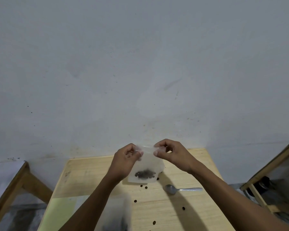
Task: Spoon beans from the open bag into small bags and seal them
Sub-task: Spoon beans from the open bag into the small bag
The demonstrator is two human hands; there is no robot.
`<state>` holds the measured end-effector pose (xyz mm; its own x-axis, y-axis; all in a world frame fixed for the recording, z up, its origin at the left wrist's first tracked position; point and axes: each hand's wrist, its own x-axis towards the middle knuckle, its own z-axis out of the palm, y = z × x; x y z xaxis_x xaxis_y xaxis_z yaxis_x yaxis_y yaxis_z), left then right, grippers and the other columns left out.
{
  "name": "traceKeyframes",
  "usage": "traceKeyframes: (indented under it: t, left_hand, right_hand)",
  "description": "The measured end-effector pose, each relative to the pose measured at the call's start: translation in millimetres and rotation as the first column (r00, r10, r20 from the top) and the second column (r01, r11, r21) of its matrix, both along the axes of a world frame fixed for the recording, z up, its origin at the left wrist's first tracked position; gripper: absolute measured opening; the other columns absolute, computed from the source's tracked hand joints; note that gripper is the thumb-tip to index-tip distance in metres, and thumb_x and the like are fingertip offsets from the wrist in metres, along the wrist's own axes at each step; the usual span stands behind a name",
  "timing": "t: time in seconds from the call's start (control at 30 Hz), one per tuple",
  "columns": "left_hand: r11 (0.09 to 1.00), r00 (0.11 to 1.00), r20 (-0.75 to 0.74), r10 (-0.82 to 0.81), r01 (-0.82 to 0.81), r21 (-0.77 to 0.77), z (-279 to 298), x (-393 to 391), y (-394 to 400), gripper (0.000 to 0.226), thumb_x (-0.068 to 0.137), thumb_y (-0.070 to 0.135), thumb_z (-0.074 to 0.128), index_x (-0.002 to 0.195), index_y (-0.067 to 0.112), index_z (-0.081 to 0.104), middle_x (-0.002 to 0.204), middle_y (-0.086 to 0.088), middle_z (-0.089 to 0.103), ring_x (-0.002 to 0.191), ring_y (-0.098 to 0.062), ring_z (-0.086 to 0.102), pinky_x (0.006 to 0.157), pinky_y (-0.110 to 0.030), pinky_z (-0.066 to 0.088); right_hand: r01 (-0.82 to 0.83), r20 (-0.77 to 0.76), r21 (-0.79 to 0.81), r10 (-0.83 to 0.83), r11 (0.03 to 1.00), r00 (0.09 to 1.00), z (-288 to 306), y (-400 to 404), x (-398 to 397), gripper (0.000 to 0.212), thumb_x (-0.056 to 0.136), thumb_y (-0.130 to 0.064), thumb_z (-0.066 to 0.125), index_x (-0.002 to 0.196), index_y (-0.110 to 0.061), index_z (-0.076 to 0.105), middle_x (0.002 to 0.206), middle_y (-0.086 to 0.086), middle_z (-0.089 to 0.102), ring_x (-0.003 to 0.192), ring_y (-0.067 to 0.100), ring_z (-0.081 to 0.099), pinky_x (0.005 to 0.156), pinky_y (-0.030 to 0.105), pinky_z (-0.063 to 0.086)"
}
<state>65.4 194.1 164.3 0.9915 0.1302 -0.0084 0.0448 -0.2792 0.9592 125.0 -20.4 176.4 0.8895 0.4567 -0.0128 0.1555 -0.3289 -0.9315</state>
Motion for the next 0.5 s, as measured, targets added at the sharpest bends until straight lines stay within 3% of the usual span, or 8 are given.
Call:
traceKeyframes:
  t: [0.1, 0.17, 0.37, 0.5]
  left_hand:
    - [0.989, 0.998, 0.028, -0.062, 0.058, 0.137, 3.6, -1.0, -5.0, 0.019, 0.090, 0.025, 0.068, 0.073, 0.019, 0.061, 0.072, 0.000, 0.063, 0.067, -0.010, 0.056, 0.065, -0.017, 0.043]
    - [0.985, 0.997, 0.049, -0.056, 0.047, 0.168, 6.5, -1.3, -6.7, 0.020, 0.090, 0.023, 0.067, 0.072, 0.017, 0.059, 0.066, 0.008, 0.055, 0.063, -0.003, 0.047, 0.058, -0.012, 0.037]
    - [0.982, 0.995, 0.065, -0.075, 0.063, 0.176, 10.3, -2.6, -3.4, 0.020, 0.090, 0.021, 0.066, 0.073, 0.016, 0.058, 0.065, 0.009, 0.051, 0.061, -0.004, 0.043, 0.056, -0.013, 0.035]
    - [0.983, 0.994, 0.075, -0.079, 0.066, 0.170, 12.0, -5.1, -7.0, 0.020, 0.091, 0.021, 0.065, 0.073, 0.015, 0.058, 0.065, 0.010, 0.050, 0.061, -0.005, 0.042, 0.057, -0.014, 0.035]
  right_hand:
    - [-0.061, 0.082, -0.131, 0.072, 0.989, 0.994, 11.2, 9.4, 1.6, 0.006, 0.083, -0.025, 0.073, 0.080, -0.024, 0.069, 0.076, -0.013, 0.066, 0.069, -0.002, 0.055, 0.066, 0.017, 0.045]
    - [-0.082, 0.111, -0.189, 0.104, 0.979, 0.988, 14.9, 13.4, 3.7, 0.010, 0.085, -0.024, 0.071, 0.076, -0.025, 0.066, 0.072, -0.011, 0.063, 0.066, -0.001, 0.053, 0.065, 0.021, 0.043]
    - [-0.140, 0.136, -0.294, 0.186, 0.946, 0.973, 19.9, 20.4, 4.3, 0.007, 0.086, -0.027, 0.066, 0.082, -0.021, 0.065, 0.083, 0.003, 0.066, 0.074, 0.019, 0.058, 0.069, 0.035, 0.048]
    - [-0.125, 0.185, -0.402, 0.214, 0.907, 0.959, 19.7, 22.6, 2.0, 0.009, 0.081, -0.032, 0.059, 0.086, -0.025, 0.061, 0.088, -0.006, 0.065, 0.082, 0.017, 0.060, 0.074, 0.039, 0.051]
